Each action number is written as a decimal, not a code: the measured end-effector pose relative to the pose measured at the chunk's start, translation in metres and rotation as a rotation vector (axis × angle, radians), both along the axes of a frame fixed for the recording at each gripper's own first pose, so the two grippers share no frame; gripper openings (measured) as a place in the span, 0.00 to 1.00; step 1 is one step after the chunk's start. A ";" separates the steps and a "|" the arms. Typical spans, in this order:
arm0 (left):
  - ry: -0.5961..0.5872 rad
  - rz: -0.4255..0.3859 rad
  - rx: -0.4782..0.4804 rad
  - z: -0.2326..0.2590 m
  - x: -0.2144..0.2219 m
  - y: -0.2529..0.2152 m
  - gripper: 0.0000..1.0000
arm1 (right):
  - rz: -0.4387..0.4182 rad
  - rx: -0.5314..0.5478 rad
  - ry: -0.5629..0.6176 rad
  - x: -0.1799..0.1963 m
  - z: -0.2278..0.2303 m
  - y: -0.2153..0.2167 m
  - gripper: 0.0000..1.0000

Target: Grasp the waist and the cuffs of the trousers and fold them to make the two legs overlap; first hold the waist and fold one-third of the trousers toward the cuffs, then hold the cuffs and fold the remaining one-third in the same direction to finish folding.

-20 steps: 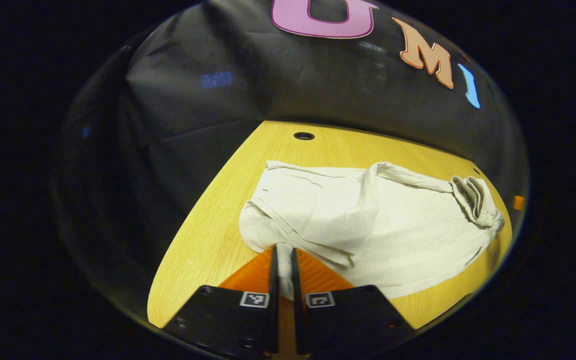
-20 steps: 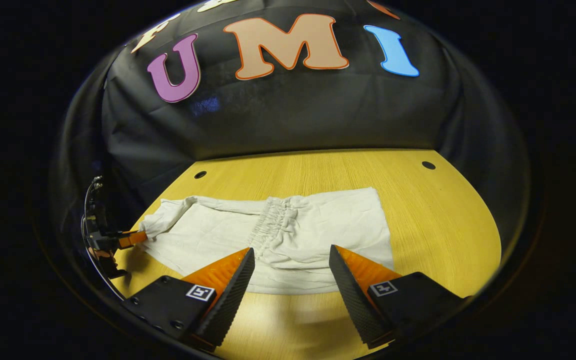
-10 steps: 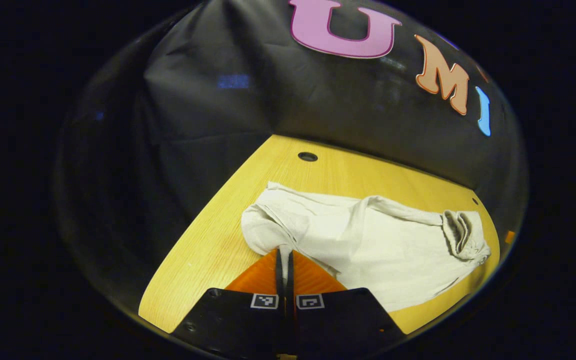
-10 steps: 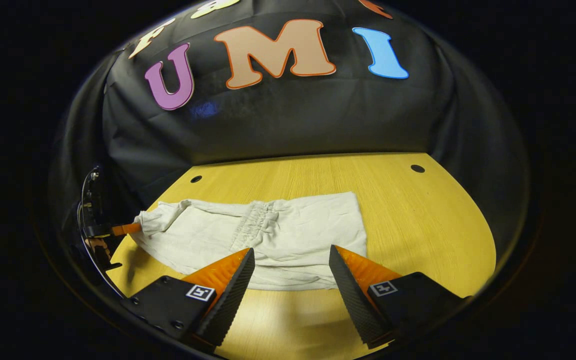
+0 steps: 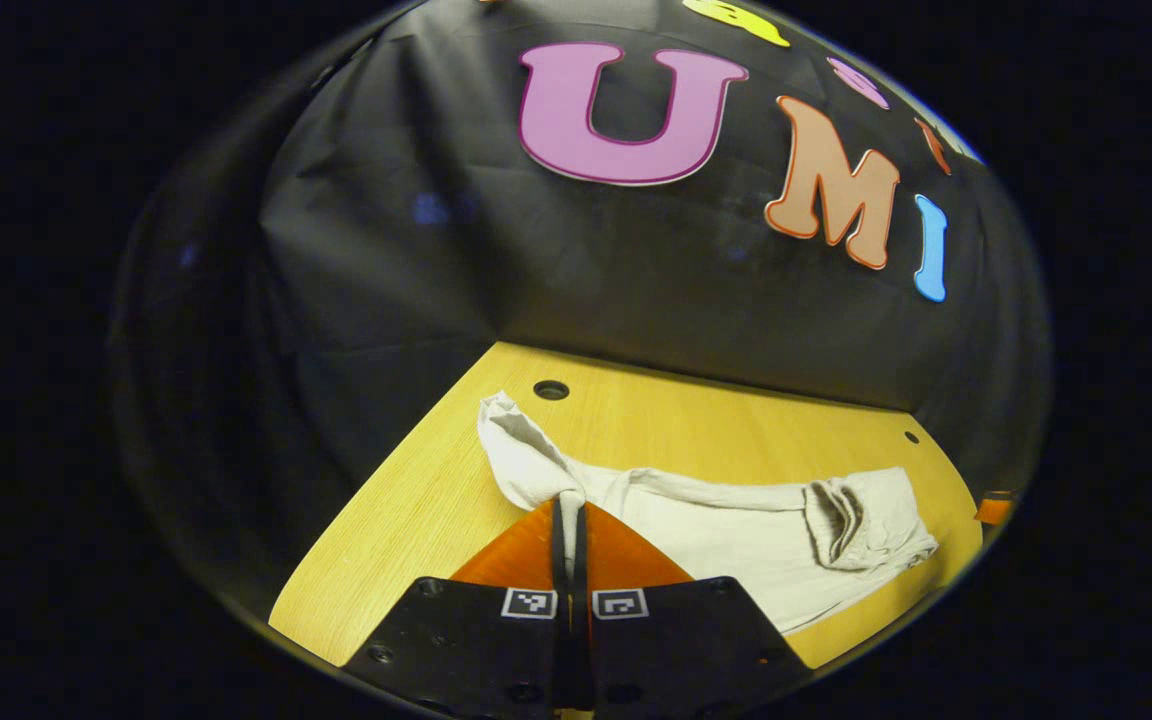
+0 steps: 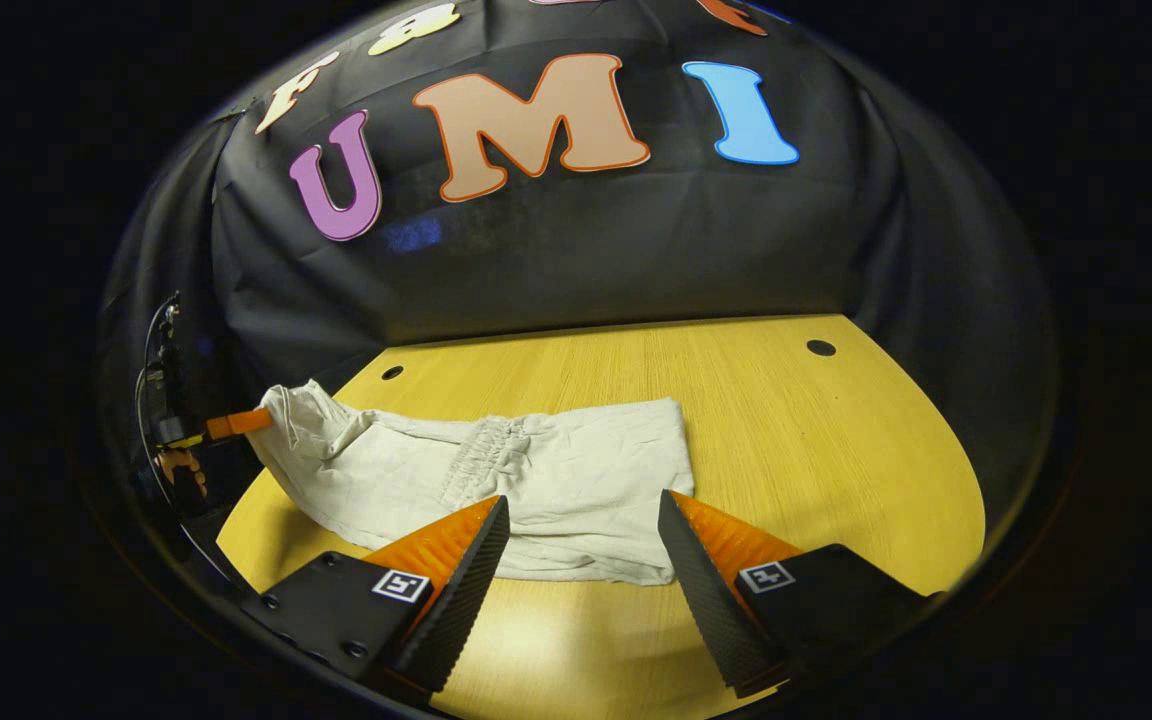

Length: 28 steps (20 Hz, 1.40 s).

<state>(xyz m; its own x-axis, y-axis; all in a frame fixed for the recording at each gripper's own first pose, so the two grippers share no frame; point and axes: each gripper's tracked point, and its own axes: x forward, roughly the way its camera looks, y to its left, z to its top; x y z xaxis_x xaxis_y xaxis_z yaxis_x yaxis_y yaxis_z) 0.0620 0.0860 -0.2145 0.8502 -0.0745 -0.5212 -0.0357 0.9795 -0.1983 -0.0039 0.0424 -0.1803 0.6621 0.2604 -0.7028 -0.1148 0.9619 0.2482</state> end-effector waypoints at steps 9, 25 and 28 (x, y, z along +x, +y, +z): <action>-0.086 -0.130 0.025 0.057 0.020 -0.086 0.00 | -0.061 0.027 -0.013 0.001 0.002 -0.050 0.91; -0.170 -0.381 0.001 0.095 0.037 -0.262 0.00 | -0.161 0.016 -0.013 -0.016 0.004 -0.146 0.97; -0.168 -0.420 -0.007 0.095 0.039 -0.293 0.00 | -0.168 0.011 -0.013 -0.019 0.003 -0.158 0.97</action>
<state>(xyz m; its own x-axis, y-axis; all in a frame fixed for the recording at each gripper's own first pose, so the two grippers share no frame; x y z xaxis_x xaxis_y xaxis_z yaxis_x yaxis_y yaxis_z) 0.1008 -0.2070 -0.1198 0.8181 -0.4344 -0.3768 0.3980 0.9007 -0.1743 -0.0231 -0.1153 -0.1772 0.7061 0.1531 -0.6913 0.0437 0.9650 0.2584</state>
